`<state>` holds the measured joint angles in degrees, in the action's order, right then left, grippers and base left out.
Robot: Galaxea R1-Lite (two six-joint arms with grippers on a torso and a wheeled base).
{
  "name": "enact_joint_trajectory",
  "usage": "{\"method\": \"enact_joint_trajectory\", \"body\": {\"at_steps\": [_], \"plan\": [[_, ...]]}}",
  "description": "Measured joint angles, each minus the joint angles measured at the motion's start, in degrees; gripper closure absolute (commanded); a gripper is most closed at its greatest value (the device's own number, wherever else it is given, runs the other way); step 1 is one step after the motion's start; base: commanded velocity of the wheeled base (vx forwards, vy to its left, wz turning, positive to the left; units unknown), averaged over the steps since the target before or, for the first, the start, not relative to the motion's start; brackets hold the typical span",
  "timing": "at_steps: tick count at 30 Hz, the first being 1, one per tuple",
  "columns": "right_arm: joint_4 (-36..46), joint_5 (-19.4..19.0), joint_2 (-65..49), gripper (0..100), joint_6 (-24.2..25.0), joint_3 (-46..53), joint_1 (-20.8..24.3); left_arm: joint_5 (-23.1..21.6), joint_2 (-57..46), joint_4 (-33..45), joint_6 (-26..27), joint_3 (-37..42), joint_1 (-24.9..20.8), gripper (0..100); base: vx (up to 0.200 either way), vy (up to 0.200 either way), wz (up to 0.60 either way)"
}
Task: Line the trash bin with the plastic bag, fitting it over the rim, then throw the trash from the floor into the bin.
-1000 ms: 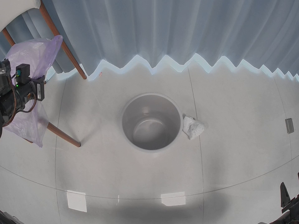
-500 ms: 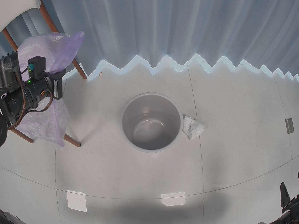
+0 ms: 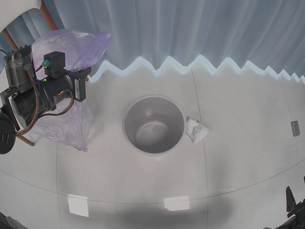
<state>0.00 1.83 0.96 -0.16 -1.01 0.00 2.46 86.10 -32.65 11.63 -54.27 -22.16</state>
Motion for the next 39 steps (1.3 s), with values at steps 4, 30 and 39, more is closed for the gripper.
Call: {"method": "enact_joint_trajectory", "body": {"at_steps": [4,30,39], "plan": [[0.0,0.0,0.0,0,0.0,0.0,0.0,-0.3,0.7,-0.1,-1.2,-0.6,-1.9,100,0.000,0.000,0.00],[0.0,0.0,0.0,0,0.0,0.0,0.0,-3.8,6.0,-9.2,-8.6,-1.1,-9.5,100,0.000,0.000,0.00],[0.0,0.0,0.0,0,0.0,0.0,0.0,-3.8,6.3,-12.2,-10.0,-1.0,-11.8,100,0.000,0.000,0.00]]}}
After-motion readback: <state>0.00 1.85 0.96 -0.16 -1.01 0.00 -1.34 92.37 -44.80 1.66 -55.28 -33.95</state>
